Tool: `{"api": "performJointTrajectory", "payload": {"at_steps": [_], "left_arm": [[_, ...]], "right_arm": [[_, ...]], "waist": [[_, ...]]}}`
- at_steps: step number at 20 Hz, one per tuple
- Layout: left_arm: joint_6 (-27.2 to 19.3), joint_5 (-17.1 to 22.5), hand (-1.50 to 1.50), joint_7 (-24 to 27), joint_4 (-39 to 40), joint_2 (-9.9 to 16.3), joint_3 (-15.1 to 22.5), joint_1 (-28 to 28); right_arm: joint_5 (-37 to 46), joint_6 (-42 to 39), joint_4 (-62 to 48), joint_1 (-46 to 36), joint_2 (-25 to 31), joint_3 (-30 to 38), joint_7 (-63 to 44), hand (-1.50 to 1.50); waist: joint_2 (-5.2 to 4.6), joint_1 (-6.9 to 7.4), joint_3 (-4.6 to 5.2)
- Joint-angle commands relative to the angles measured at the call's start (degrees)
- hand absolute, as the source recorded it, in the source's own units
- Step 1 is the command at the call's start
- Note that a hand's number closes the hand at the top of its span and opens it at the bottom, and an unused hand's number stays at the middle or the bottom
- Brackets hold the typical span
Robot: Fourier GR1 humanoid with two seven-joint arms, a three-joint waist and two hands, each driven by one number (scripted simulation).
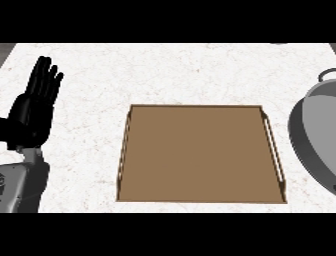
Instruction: Pick the tomato from the tray and place it in the pot
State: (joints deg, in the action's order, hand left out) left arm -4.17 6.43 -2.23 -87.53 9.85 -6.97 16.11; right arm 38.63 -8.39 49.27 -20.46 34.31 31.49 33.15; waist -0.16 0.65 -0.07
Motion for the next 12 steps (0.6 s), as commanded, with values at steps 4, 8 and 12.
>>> {"api": "performJointTrajectory", "payload": {"at_steps": [4,8,12], "left_arm": [[-1.22,-0.81,0.00,-0.03,1.40,-0.07,-0.57,1.07],[0.65,1.05,0.00,-0.15,-1.01,0.88,-1.59,-1.58],[-0.72,-0.02,0.00,-2.05,0.43,1.33,-1.61,2.55]], "right_arm": [[-12.06,-8.48,0.82,-3.98,-1.02,6.14,-1.38,-1.50],[-17.81,-11.42,-1.43,-2.57,0.58,11.44,-5.42,-1.50],[-23.26,-14.15,-5.38,-3.09,2.36,15.29,-5.04,-1.50]], "waist": [[0.26,-1.06,0.10],[0.24,-0.78,0.08],[0.08,-0.87,0.03]]}}
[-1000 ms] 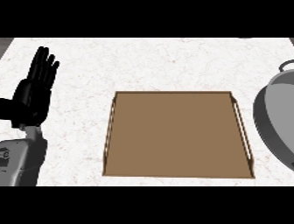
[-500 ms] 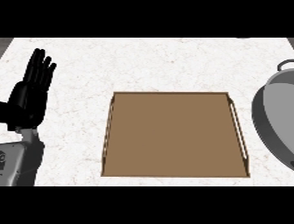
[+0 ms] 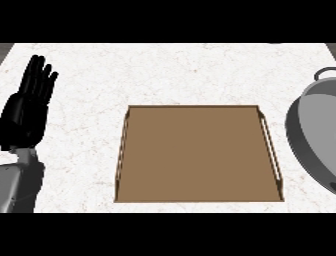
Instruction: Pick the tomato from the tray and place it in the pot
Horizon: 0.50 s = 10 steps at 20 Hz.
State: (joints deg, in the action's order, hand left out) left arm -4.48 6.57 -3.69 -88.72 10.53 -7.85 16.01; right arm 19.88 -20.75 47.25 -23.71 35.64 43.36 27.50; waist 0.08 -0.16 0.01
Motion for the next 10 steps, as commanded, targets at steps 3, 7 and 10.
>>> {"api": "performJointTrajectory", "payload": {"at_steps": [3,7,10], "left_arm": [[0.40,-0.08,0.00,0.28,0.77,-0.36,0.30,0.63],[-1.19,-1.75,0.00,-0.43,-1.87,-2.30,2.65,-0.94],[0.87,0.81,0.00,-2.80,-2.34,0.02,0.69,0.59]], "right_arm": [[-6.55,-2.41,-9.07,-0.91,6.44,5.40,1.78,-1.50],[-8.33,-5.77,-19.85,-1.20,13.80,8.06,8.00,-1.50],[-10.44,-9.62,-25.12,-1.82,19.37,10.48,8.05,-1.50]], "waist": [[-0.21,0.33,-0.06],[-0.36,0.87,-0.17],[-0.45,1.17,-0.24]]}}
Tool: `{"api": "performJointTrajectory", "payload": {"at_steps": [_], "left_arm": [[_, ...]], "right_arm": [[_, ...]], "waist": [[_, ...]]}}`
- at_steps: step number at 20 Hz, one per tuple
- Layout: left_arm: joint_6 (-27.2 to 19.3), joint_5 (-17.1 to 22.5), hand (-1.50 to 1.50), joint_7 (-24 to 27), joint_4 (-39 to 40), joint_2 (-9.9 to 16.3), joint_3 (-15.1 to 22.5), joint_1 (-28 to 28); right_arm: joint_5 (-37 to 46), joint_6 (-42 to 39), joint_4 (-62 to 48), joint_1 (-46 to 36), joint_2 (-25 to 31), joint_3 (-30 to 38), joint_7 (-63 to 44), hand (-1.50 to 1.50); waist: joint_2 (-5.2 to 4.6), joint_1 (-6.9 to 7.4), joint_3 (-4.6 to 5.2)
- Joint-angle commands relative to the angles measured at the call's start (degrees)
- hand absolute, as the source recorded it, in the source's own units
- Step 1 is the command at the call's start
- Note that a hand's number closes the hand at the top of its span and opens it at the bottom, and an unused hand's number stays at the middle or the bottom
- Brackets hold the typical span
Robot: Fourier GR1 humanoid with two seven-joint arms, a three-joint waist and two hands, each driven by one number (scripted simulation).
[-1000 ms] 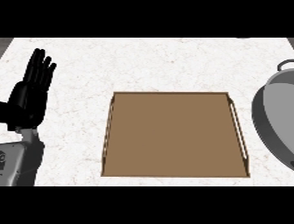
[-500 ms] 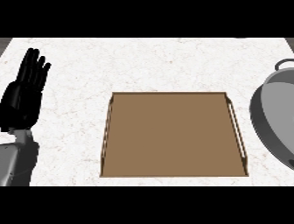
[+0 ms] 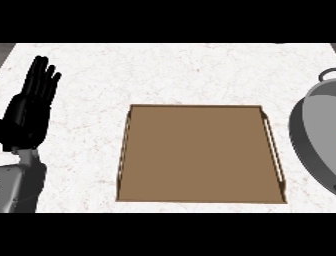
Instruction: Pick the tomato from the tray and place it in the pot
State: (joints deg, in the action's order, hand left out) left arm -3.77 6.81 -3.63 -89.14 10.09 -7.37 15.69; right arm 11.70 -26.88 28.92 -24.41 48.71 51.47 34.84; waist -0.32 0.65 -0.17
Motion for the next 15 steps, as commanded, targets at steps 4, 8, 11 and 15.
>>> {"api": "performJointTrajectory", "payload": {"at_steps": [4,8,11,15], "left_arm": [[1.03,0.20,0.00,1.21,1.94,1.29,-1.17,1.17],[-0.25,-0.43,0.00,-0.01,0.58,-0.34,0.32,1.35],[1.20,1.40,0.00,-0.26,-0.41,-0.05,-0.39,-0.22],[-0.66,-0.78,0.00,-0.38,0.15,-0.52,0.62,1.80]], "right_arm": [[-2.49,-4.17,-11.27,2.03,9.39,3.01,5.96,-1.50],[-2.59,-3.37,-13.78,4.23,9.95,3.09,8.72,-1.50],[-3.01,-5.47,-14.33,5.70,12.20,3.19,8.74,-1.50],[-3.50,-4.54,-14.62,5.26,12.87,3.22,8.41,-1.50]], "waist": [[-0.23,0.17,-0.13],[-0.32,0.50,-0.29],[-0.24,0.69,-0.36],[-0.46,0.73,-0.50]]}}
